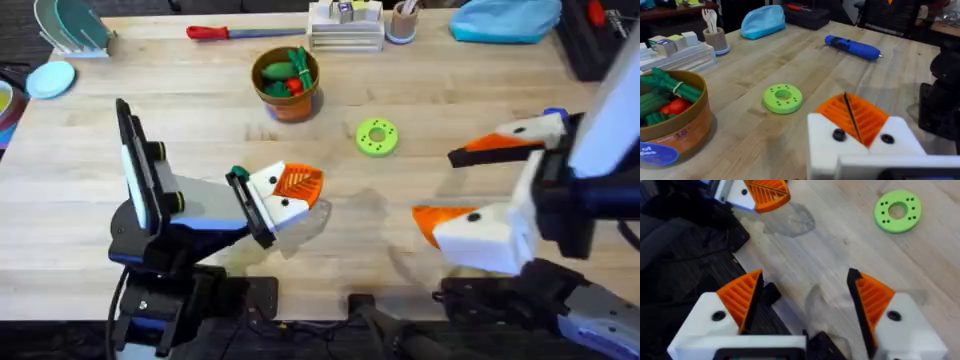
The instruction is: Pick up the gripper from the table and insert it into the empty holder that is missing its gripper. Then pick up a screw, insert it into the mounting hole, and use the screwdriver to tighten it. Finally, clean up the table by picking up the vegetable and placing it into the bucket.
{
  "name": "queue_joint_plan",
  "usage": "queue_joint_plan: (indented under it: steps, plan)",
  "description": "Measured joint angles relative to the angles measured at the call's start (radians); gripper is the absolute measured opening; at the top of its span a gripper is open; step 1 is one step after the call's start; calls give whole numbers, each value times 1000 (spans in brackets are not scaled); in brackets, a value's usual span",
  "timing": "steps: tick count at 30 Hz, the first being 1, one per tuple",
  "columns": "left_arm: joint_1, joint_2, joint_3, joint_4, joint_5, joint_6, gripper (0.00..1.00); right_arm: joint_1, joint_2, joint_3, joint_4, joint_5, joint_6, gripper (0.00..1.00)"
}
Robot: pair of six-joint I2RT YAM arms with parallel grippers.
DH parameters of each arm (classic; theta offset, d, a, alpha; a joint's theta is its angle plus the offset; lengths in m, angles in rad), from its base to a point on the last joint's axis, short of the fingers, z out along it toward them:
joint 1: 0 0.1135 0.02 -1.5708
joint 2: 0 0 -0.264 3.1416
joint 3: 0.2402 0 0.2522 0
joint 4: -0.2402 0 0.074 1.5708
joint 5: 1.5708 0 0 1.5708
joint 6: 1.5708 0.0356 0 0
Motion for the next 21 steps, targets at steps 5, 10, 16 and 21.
queue_joint_plan:
  steps: [5,10,16,21]
  plan:
    - [0,0,0,0,0,0,5,-16,67,0,-3,31,-1,994]
    - [0,0,0,0,0,0,5,-175,141,-1,3,44,-9,991]
    - [0,0,0,0,0,0,5,-586,184,-2,54,114,-19,993]
    - [0,0,0,0,0,0,5,-917,239,-2,195,218,-43,993]
